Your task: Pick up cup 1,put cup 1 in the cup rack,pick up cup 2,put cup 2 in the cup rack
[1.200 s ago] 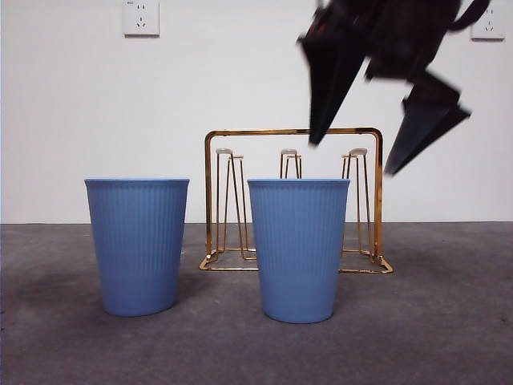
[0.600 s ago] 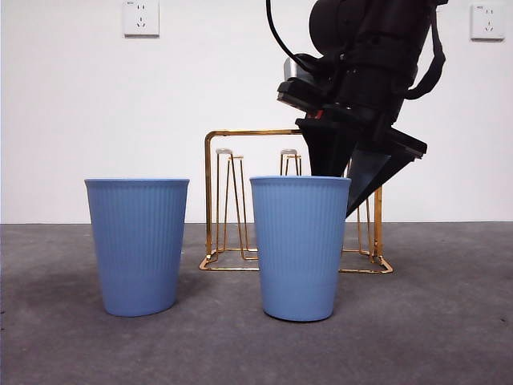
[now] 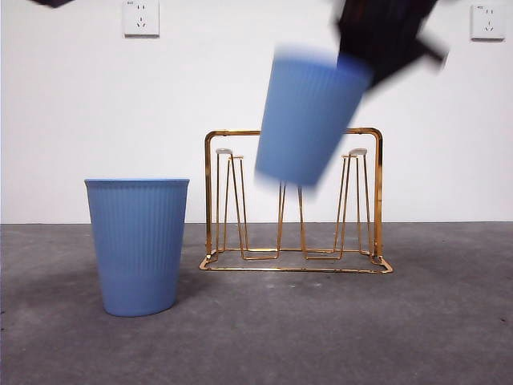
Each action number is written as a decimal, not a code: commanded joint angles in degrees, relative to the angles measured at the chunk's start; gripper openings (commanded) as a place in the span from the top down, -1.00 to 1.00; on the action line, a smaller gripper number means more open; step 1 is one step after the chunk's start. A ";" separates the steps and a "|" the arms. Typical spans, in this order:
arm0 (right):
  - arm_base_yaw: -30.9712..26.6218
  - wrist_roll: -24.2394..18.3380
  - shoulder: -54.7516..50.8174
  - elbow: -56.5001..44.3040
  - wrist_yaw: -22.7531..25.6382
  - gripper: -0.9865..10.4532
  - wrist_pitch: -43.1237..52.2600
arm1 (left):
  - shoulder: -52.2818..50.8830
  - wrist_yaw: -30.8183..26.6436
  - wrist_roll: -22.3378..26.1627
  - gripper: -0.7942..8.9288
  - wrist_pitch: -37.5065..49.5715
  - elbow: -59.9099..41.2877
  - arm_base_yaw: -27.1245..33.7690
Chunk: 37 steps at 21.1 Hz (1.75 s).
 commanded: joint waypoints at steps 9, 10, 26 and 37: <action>0.04 -0.46 -29.09 0.33 14.62 0.86 15.41 | 17.16 -21.14 -36.85 -0.52 54.69 0.11 -15.12; 0.04 -0.44 -29.27 0.33 14.64 0.86 16.41 | 18.62 -23.58 -38.32 -0.52 58.12 0.11 -16.28; 0.09 -0.48 -25.38 0.22 6.69 0.86 20.68 | 23.80 -36.00 -42.88 -0.52 70.88 0.15 -20.09; 3.85 -1.73 -21.64 0.20 5.11 0.86 23.26 | 23.80 -37.03 -42.60 -0.52 71.41 0.37 -20.06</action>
